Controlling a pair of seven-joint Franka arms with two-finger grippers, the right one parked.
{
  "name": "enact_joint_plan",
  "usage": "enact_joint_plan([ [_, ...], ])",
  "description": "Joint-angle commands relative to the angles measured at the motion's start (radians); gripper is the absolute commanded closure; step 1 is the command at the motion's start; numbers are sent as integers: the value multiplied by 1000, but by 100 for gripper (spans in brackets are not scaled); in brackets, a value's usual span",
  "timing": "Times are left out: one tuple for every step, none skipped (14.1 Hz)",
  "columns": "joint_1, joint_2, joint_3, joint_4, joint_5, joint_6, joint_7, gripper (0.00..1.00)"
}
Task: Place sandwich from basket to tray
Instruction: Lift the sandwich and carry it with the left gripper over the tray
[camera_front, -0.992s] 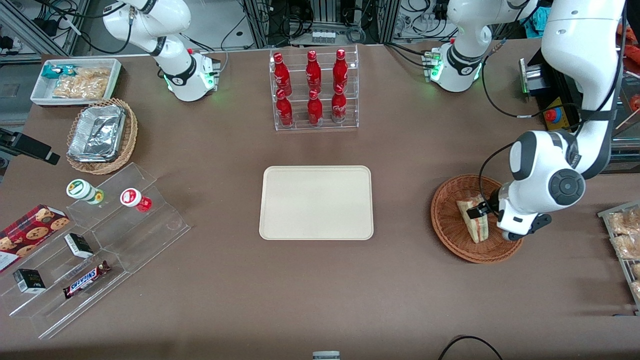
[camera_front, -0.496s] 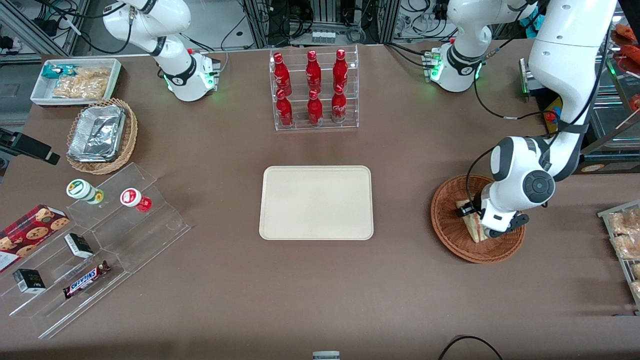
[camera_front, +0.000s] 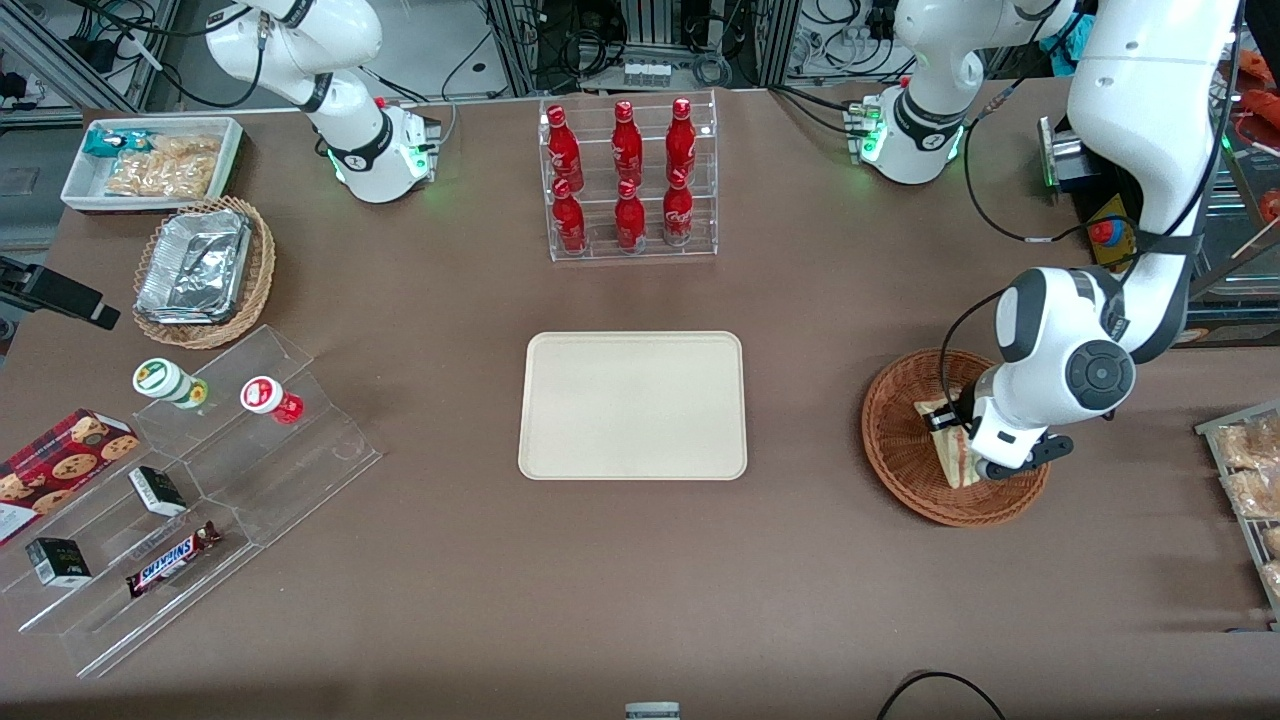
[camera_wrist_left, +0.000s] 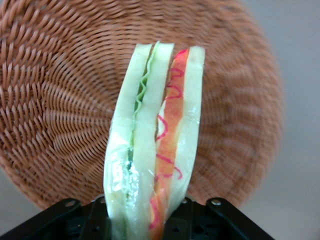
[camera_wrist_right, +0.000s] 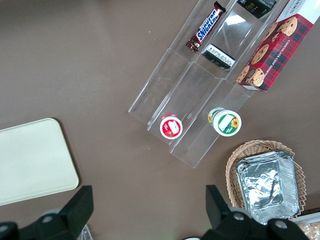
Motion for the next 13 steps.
enact_joint_plan([
  [-153, -21, 6, 113, -6, -145, -1, 83],
  [-212, 0, 6, 159, -8, -190, -1, 82],
  [-273, 32, 6, 202, -8, -203, -4, 82],
  [-348, 78, 6, 257, -17, -201, -29, 82],
  [-403, 141, 6, 326, -15, -203, -90, 82],
  [-466, 214, 7, 407, -9, -203, -186, 82],
  [-515, 277, 9, 481, -6, -203, -257, 82],
  [-551, 328, 10, 541, -5, -204, -301, 82],
  [-585, 368, 10, 582, -5, -204, -332, 82],
  [-609, 393, 13, 605, -3, -203, -357, 82],
  [-629, 417, 13, 631, 0, -203, -375, 82],
  [-646, 453, 13, 674, 23, -203, -398, 82],
  [-669, 482, 13, 711, 35, -203, -430, 79],
])
